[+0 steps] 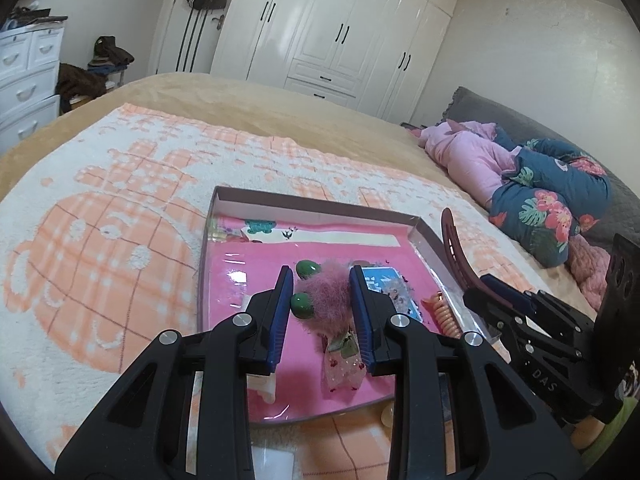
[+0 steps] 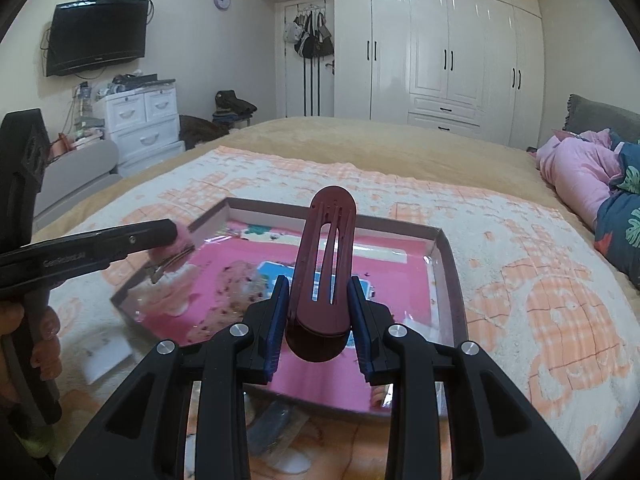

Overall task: Organize jewelry
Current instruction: 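Carry both items over the tray and release them inside with both grippers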

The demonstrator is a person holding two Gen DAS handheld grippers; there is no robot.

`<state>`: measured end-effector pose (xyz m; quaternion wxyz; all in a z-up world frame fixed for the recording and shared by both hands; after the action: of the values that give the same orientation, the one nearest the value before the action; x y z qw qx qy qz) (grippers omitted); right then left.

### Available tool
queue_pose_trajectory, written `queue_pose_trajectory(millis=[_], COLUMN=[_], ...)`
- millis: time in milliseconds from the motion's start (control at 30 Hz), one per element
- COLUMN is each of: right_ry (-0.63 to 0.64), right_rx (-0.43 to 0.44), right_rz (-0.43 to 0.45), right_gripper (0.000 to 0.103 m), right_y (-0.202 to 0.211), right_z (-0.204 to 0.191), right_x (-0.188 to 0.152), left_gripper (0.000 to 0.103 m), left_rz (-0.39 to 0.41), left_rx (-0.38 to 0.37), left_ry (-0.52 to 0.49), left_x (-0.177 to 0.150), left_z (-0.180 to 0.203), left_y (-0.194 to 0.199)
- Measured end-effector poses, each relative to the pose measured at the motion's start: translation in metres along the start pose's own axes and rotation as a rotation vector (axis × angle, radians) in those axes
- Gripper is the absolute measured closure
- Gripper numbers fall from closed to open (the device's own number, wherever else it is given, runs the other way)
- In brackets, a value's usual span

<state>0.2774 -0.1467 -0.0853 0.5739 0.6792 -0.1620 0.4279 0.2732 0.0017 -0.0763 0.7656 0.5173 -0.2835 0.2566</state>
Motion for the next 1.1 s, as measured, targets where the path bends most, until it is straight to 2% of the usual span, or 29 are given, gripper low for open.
queue_pose_trajectory(millis=[700,933,1100], right_ry=[-0.061,-0.080,-0.087], right_rx=[-0.001,0.005,0.013], right_rz=[-0.168,-0.164,-0.140], right_gripper=[0.074,0.074,0.064], right_y=[-0.057,-0.053,-0.040], right_z=[0.021,0.023,0.022], right_x=[-0.018,-0.019,-0.020], left_gripper=[0.082,0.082,0.082], left_rz=[-0.073,-0.079,-0.080], left_rx=[0.011,0.011,0.013], left_ry=[-0.031,-0.028,-0.025], left_x=[-0.010,-0.012,-0.013], left_z=[0.008,0.009,0.008], left_y=[-0.037,-0.038,-0.037])
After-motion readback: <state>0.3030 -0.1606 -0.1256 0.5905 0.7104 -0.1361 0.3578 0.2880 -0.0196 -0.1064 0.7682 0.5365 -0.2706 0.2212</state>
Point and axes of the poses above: each gripper's, at about its wrist camera, not at the fingertips, and y roughly against the way its jaws point, z to its right, x to its top, the point moved 10 cm from there along -y, roughly the way its jaws point, and after that the axes turned 10 degrees about -z, right-handed, at the moved point
